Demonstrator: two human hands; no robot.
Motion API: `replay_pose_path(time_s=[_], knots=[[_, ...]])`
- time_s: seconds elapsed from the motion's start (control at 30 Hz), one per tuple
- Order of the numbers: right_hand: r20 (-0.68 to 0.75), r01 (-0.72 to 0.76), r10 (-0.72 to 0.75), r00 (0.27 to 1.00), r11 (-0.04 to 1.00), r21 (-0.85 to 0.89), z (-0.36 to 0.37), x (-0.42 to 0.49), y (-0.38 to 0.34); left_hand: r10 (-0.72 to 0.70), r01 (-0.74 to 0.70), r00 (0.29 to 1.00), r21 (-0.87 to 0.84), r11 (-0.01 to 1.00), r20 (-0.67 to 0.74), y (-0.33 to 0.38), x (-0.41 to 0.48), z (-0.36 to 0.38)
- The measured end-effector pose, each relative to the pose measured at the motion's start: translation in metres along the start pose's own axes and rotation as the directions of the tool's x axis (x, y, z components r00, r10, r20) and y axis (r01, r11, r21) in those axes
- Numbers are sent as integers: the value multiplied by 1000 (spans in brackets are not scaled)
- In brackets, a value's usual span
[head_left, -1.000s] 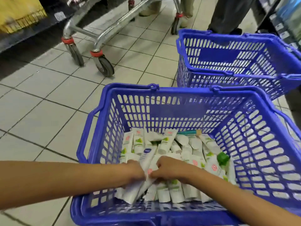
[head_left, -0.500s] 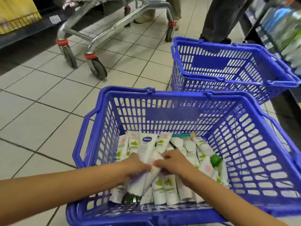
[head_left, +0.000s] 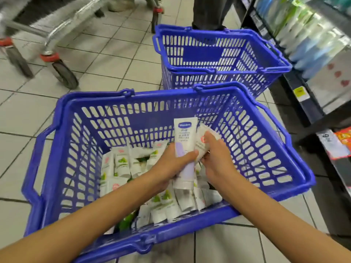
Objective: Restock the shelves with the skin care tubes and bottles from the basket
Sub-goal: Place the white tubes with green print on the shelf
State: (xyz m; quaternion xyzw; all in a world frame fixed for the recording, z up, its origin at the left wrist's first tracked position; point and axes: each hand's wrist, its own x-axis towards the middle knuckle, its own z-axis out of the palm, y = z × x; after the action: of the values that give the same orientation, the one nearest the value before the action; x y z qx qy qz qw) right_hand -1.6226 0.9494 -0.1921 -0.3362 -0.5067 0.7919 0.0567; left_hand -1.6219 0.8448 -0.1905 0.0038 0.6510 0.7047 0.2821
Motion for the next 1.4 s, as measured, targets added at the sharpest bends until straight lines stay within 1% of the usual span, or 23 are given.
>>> replay_pose_path(time_s=[0.1, 0.2, 0.27, 0.33, 0.4, 0.5, 0.57, 0.63, 0.7, 0.77, 0.87, 0.93, 0.97, 1.0, 1.03, 1.13, 1.2, 1.33, 1.4], knots=[[-41, 122, -120, 992, 990, 67, -20, -10, -28, 61, -60, 998, -32, 998, 26, 4, 8, 29], [-62, 235, -226, 972, 940, 246, -55, -23, -60, 128, -125, 984, -32, 992, 127, 10, 12, 55], [-32, 269, -278, 960, 886, 379, -83, -32, -80, 138, -138, 972, -11, 990, 193, 11, 14, 75], [-44, 296, -307, 951, 854, 428, -111, -40, -95, 129, -136, 958, 11, 991, 255, 14, 15, 100], [-72, 304, -304, 950, 843, 445, -138, -45, -109, 166, -194, 939, 65, 979, 300, 19, 17, 126], [-108, 293, -276, 955, 824, 485, -173, -48, -122, 276, -354, 889, 167, 920, 365, 32, 19, 162], [-101, 282, -270, 958, 808, 517, -189, -49, -126, 342, -472, 829, 227, 852, 442, 40, 18, 186], [-89, 303, -299, 950, 814, 495, -205, -49, -124, 367, -526, 771, 197, 827, 520, 45, 16, 210], [-77, 342, -347, 935, 819, 460, -221, -52, -120, 370, -550, 734, 180, 815, 569, 51, 15, 233], [-109, 390, -384, 917, 802, 453, -241, -56, -115, 364, -533, 731, 150, 833, 577, 53, 15, 256], [-179, 445, -412, 893, 756, 480, -278, -70, -114, 324, -472, 763, 139, 871, 560, 49, 12, 294], [-222, 463, -407, 886, 760, 455, -304, -82, -117, 218, -337, 799, 116, 934, 560, 43, 7, 312], [-242, 471, -404, 882, 767, 435, -317, -87, -118, 144, -248, 801, 104, 963, 581, 40, 5, 318], [-260, 472, -396, 881, 775, 419, -328, -91, -120, 84, -187, 789, 108, 976, 609, 37, 3, 322], [-269, 466, -384, 883, 783, 413, -337, -94, -122, 42, -159, 770, 128, 979, 637, 34, 1, 325], [-285, 434, -342, 895, 814, 385, -354, -96, -125, -22, -138, 709, 169, 976, 705, 26, -1, 333], [-295, 424, -327, 898, 822, 380, -362, -93, -122, -73, -91, 659, 175, 980, 749, 25, -1, 336], [-278, 446, -352, 893, 772, 454, -367, -95, -106, -155, 0, 585, 191, 982, 796, 19, 2, 342], [-307, 459, -351, 884, 771, 441, -372, -100, -95, -189, 34, 550, 204, 978, 814, 7, 3, 353]])
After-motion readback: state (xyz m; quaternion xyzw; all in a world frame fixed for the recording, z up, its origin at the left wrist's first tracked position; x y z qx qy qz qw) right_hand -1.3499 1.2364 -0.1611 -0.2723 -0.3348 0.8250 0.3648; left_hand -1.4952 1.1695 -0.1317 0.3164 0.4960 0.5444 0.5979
